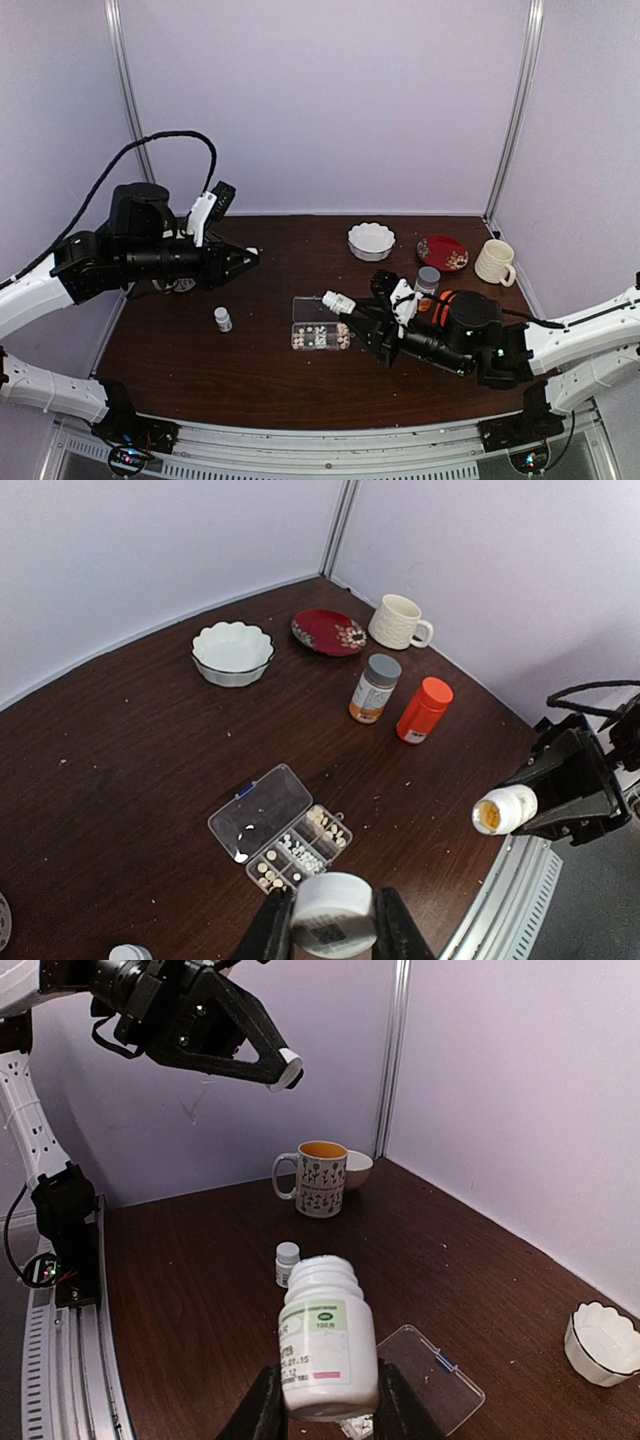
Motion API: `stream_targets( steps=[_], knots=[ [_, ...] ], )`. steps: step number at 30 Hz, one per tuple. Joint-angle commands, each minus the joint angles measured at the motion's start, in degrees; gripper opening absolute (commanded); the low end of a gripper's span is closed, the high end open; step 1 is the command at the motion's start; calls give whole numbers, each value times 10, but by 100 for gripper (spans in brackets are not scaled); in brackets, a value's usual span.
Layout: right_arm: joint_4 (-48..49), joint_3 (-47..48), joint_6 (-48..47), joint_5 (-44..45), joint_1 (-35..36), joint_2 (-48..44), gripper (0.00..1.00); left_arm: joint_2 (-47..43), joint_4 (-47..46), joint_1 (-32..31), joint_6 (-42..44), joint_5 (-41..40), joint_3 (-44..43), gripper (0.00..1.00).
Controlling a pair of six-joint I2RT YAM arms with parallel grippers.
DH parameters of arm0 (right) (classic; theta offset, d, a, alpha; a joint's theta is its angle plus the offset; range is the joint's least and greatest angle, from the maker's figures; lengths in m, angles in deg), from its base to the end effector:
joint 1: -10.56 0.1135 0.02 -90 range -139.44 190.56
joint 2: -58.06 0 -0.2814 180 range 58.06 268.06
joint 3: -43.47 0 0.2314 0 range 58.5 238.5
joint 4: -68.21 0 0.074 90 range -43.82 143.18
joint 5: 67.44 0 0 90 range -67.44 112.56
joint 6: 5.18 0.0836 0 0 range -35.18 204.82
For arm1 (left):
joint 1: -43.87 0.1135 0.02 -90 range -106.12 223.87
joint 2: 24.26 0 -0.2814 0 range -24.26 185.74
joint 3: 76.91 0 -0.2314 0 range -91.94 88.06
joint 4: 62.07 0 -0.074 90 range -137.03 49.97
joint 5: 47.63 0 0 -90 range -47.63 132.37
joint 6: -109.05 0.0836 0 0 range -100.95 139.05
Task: Sort the pills into containers
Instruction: Pour the pill into the compartment of the pill container.
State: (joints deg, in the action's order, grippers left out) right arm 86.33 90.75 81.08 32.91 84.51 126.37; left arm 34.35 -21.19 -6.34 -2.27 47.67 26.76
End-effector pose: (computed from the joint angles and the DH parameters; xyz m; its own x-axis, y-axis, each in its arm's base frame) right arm 0.0941 0.2726 0.2840 0.0444 -0.0777 -0.9960 -0.8948 0.4403 -0.0742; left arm 0.1467 -0.1881 0.3623 -0.5324 0.0736 -0.8433 0.6719 0.6427 -0.3681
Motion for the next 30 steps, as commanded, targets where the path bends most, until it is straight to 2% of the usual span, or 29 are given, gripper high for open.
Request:
stream_targets(
  steps=[1, 11, 21, 30],
  knots=[
    [22, -16, 78, 35, -2, 12, 0, 5, -68, 3, 2, -28, 41, 0],
    [43, -38, 118, 58, -5, 50, 0, 44, -97, 3, -6, -34, 72, 0],
    [95, -37, 159, -78, -58, 142, 0, 89, -114, 3, -19, -19, 76, 0],
    [114, -56, 171, -29, -61, 174, 0, 86, -144, 3, -9, -22, 99, 0]
  ],
)
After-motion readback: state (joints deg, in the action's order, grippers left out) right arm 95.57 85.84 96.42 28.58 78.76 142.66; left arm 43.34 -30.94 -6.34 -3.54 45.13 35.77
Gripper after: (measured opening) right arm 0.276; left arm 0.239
